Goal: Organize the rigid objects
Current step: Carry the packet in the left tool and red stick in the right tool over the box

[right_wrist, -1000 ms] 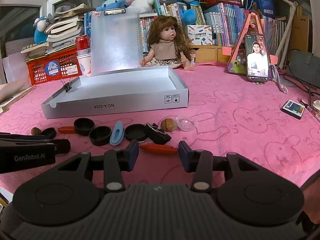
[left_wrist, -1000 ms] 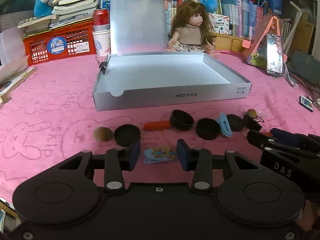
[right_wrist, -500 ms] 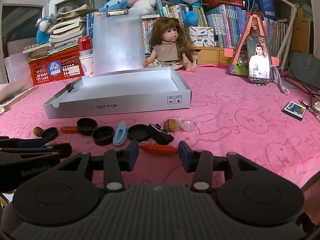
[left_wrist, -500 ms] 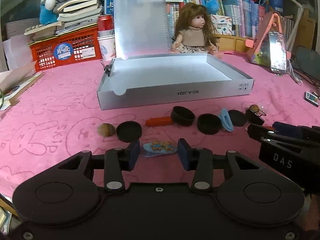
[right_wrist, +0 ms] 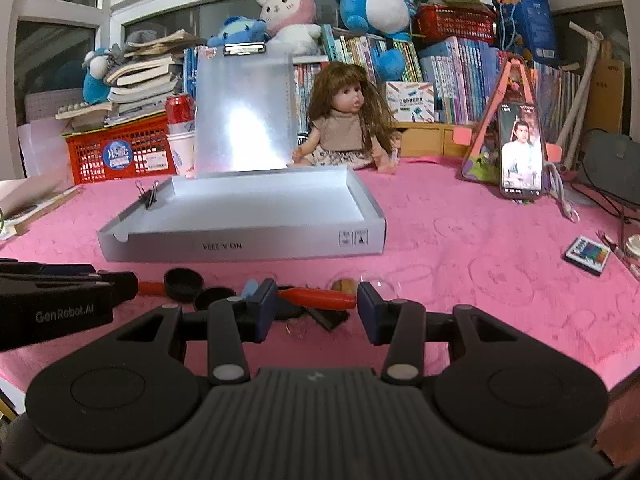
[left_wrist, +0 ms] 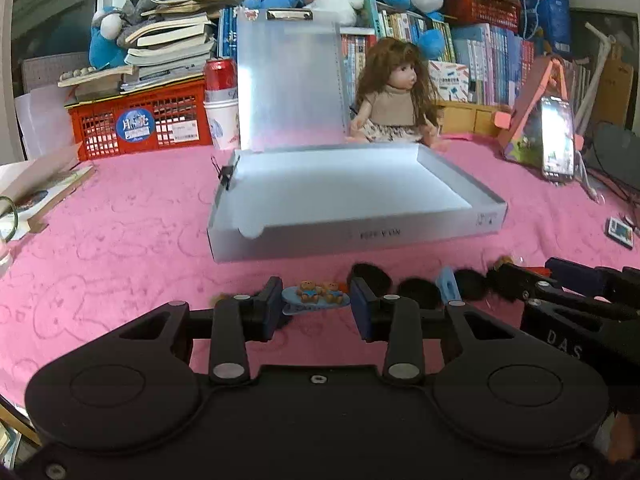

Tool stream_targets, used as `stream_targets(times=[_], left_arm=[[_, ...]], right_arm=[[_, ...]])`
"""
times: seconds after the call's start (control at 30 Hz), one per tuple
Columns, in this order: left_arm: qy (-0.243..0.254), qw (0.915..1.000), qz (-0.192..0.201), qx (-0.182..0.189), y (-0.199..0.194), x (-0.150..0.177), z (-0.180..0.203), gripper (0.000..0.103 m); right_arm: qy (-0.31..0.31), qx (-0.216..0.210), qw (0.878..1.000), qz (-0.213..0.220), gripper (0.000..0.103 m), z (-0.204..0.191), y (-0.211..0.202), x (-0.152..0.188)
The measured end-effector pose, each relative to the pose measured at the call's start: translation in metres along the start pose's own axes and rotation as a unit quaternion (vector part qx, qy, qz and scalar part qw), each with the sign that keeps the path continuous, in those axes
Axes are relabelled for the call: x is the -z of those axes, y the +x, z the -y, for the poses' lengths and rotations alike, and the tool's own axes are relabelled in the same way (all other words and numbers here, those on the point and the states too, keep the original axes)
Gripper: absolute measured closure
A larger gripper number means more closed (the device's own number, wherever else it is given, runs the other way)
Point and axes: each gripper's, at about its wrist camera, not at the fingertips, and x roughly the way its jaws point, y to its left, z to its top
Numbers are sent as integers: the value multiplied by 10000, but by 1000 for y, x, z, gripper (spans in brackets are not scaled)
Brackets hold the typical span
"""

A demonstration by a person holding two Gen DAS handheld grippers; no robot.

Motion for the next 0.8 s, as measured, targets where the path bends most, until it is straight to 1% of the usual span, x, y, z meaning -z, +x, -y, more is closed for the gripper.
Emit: stream_targets(times=[0.17,0.3,0.4,0.5,0.63,0.8], left_arm=[[-208,9998,-9,65,6,-13,-7,68],[-242,9996,56,137,10,-27,-11,68],[-439,9985,-36,310,18,-39,-18,68],[-588,9968,-221,486,30,-50,-25,68],[-552,9967,-349,491,45,-63,-29,68],[-513,9964,-403,543,68,-85,-35,68]], right_arm=[[25,-65,10000,59,54,1,3,-10],[111,-160,9998,29,54,4,9,-20],[177,-248,9995,-7,54,7,16,-27],[308,-397,9987,-123,54,13,25,-37],[262,-530,9980,-235,54,17,40,-55],[73,-720,9967,-373,54,19,66,-78]])
